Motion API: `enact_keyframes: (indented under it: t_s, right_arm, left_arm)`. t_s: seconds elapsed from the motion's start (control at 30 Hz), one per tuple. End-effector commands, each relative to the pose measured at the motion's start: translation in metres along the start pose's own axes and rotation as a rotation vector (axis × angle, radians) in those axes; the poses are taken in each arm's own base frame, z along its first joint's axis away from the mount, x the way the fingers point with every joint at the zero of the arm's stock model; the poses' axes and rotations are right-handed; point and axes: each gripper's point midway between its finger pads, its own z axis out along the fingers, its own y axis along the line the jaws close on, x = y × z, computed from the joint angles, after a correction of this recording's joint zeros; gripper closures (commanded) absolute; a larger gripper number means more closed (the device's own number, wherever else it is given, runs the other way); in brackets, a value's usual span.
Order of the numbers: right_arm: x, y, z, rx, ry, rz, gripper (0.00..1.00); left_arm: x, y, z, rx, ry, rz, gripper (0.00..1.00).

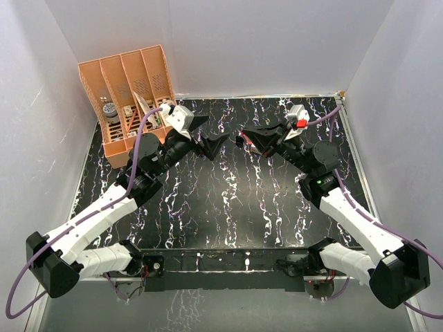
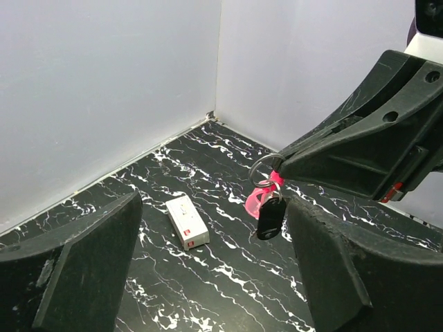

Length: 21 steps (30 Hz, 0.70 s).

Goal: Put the keys on the keyring

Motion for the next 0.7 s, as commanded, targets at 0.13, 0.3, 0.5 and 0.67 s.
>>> enact_keyframes:
  t_s: [0.13, 0.3, 0.5, 0.67]
  right_arm:
    - [-0.032, 0.011, -0.002, -0.031, -0.089, -0.038, 1.00]
    - [-0.034, 0.010, -0.003, -0.022, -0.089, -0.046, 1.00]
    - [-0.033, 0.006, -0.002, -0.004, -0.073, -0.046, 1.00]
    - [-0.035, 0.005, -0.001, 0.007, -0.069, -0.045, 1.00]
  left_arm:
    - [-0.024, -0.006, 0.001, 0.059, -0.097, 0.031, 0.20]
    - [-0.030, -0.004, -0.001, 0.046, -0.108, 0.030, 0.20]
    - [-0.034, 0.000, -0.011, 0.018, -0.104, 0.040, 0.20]
    - [-0.039, 0.002, -0.020, 0.000, -0.110, 0.057, 0.20]
